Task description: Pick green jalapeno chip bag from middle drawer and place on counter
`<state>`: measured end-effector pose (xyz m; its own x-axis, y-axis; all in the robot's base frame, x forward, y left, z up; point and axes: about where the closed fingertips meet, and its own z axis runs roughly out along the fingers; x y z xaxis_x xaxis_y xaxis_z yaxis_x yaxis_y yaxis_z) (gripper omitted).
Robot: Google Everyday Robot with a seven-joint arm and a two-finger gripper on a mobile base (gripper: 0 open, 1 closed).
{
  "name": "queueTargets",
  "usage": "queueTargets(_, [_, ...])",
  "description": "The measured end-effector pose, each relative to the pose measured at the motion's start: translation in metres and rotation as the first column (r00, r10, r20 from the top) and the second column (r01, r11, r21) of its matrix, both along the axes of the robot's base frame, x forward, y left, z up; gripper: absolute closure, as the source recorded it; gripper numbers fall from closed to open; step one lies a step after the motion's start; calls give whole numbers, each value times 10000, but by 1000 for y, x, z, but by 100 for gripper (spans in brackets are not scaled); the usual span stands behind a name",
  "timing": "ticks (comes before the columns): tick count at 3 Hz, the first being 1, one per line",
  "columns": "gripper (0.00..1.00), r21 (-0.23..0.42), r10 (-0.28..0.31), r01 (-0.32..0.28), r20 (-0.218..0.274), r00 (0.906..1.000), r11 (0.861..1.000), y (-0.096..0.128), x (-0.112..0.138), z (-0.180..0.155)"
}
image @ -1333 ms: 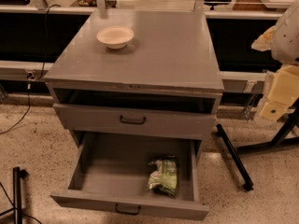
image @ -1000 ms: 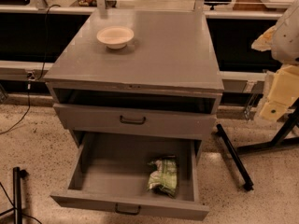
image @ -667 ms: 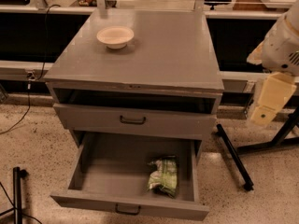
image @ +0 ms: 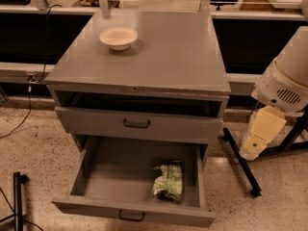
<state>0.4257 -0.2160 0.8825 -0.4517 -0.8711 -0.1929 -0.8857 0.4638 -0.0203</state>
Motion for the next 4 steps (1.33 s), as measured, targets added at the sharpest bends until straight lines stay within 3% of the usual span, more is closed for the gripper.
queueTargets(1, [0, -3, 25, -25, 6, 10000, 10000, 0, 0, 1])
queueTargets(2, [0, 298, -520, 522, -53, 9986, 9982, 2, 8, -17])
queueTargets(3, [0, 1132, -985, 967, 103, 9951, 9889, 19, -4, -71])
queueTargets(4, [0, 1612, -857, 690, 992, 9914, 9845, 25, -2, -100])
